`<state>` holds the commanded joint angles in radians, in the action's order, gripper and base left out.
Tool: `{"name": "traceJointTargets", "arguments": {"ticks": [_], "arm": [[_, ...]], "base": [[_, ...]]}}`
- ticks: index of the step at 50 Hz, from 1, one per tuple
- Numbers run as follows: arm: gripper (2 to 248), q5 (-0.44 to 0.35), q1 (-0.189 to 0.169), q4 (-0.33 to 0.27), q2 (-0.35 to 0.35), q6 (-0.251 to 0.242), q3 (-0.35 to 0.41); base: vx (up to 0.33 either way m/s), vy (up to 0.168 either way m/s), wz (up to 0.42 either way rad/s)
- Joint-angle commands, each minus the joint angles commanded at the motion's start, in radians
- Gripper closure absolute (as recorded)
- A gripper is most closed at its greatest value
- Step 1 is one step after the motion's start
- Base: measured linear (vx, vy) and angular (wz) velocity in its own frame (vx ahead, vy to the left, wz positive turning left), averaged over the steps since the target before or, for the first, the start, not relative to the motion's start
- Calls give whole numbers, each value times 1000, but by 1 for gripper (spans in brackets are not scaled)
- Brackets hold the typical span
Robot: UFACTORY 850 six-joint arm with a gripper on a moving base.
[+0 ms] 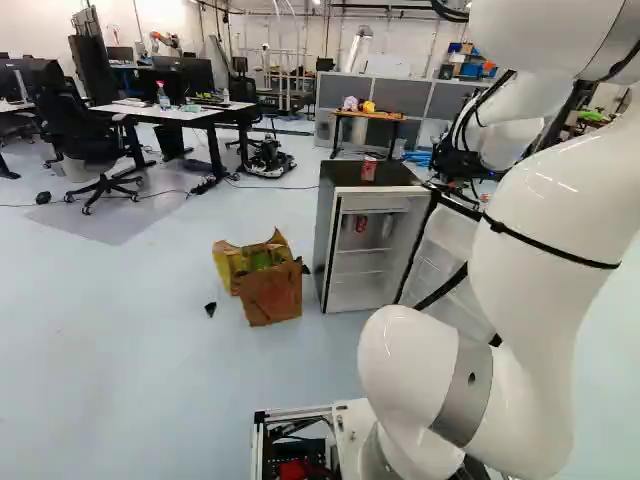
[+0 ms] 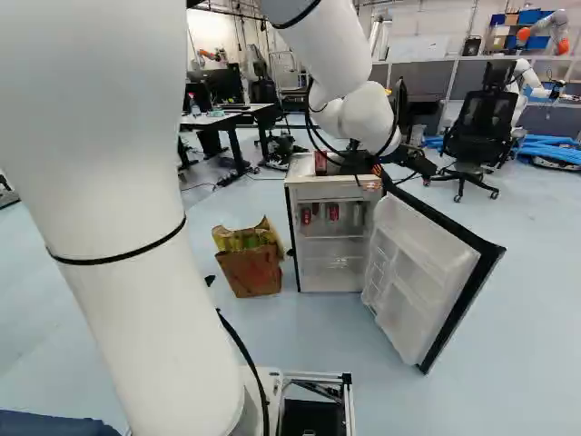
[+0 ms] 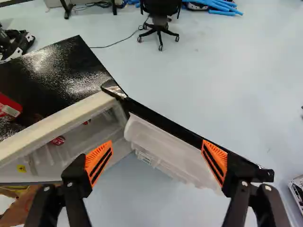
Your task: Grab a drink from the fridge
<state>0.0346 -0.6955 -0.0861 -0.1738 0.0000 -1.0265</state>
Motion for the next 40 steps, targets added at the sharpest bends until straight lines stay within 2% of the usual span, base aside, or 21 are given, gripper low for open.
{"name": "traceJointTargets", "arguments": {"ticks": [40], "arm": [[3, 201, -89, 2, -128, 0, -148]], "base": [[0, 0, 0]]}}
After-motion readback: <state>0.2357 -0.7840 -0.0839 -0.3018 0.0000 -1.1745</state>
